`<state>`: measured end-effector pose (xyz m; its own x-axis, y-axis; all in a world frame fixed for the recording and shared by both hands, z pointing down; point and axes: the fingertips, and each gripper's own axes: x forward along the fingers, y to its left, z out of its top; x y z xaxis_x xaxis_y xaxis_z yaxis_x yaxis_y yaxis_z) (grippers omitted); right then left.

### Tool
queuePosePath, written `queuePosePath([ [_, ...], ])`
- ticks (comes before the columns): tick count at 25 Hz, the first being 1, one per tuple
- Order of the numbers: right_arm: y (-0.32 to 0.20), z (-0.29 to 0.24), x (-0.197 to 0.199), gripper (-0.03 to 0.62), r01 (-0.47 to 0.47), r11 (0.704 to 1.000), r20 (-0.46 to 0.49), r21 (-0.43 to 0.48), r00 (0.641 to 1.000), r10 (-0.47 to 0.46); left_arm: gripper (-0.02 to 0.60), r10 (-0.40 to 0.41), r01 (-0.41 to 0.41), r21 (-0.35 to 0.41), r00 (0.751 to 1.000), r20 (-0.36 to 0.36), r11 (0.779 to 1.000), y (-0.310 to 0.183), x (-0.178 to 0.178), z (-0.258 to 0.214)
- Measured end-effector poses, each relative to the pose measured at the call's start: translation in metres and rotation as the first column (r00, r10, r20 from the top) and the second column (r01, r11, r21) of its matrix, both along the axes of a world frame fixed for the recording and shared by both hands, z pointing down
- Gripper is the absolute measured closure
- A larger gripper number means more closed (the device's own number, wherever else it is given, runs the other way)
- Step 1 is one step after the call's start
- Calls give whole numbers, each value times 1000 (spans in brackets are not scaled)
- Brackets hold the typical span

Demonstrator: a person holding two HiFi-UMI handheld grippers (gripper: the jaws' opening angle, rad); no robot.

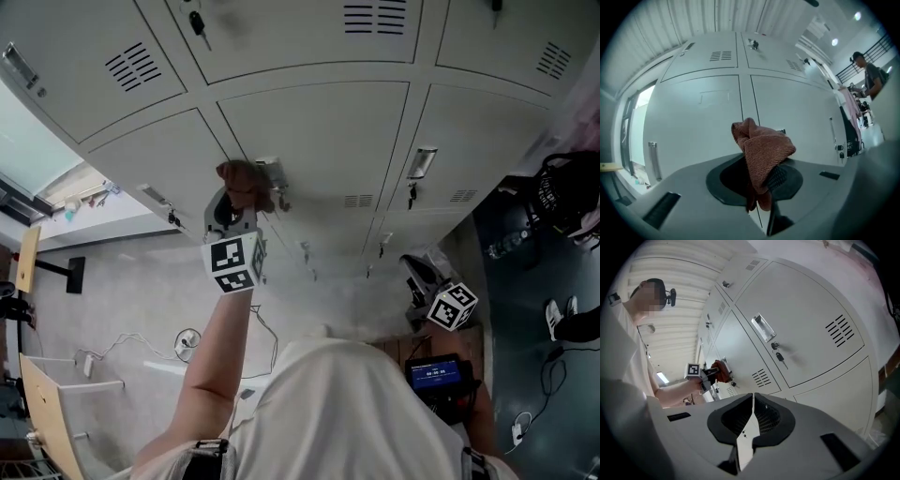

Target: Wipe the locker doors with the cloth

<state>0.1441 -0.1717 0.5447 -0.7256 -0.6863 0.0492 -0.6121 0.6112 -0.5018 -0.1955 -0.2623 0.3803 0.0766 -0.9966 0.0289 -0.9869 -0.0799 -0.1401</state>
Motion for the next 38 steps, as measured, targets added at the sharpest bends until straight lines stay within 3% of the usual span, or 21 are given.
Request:
queuePosePath([
  [4,4,3,3,571,-19,1000,3,-10,1000,19,506,-7,6,28,999,34,1000,-5,31,-12],
  [7,7,2,6,571,-33,999,8,-7,999,34,506,-78,77,52,997,4,996,-7,43,-16],
  [9,9,2,11,571,-46,999,8,-7,999,46,506,-75,74,76,997,2,994,-7,58,-18],
  [13,15,4,16,571,-67,998,9,-10,998,67,506,10,-14,110,999,40,994,-13,108,-24],
  [16,19,2,23,571,-84,996,13,-4,996,84,506,116,-125,120,990,78,985,-17,158,-29],
  [21,27,2,38,571,-121,993,17,-3,992,121,506,328,-339,73,935,137,938,-26,247,-24],
  [26,34,4,45,571,-139,990,24,-8,990,139,506,418,-430,51,894,159,901,-29,297,-29],
  [30,32,2,43,571,-139,990,31,-6,990,139,506,404,-410,98,912,73,907,-28,275,-53],
  [38,20,3,28,571,-98,995,24,-11,995,99,503,205,-208,202,978,38,957,-15,122,-93],
])
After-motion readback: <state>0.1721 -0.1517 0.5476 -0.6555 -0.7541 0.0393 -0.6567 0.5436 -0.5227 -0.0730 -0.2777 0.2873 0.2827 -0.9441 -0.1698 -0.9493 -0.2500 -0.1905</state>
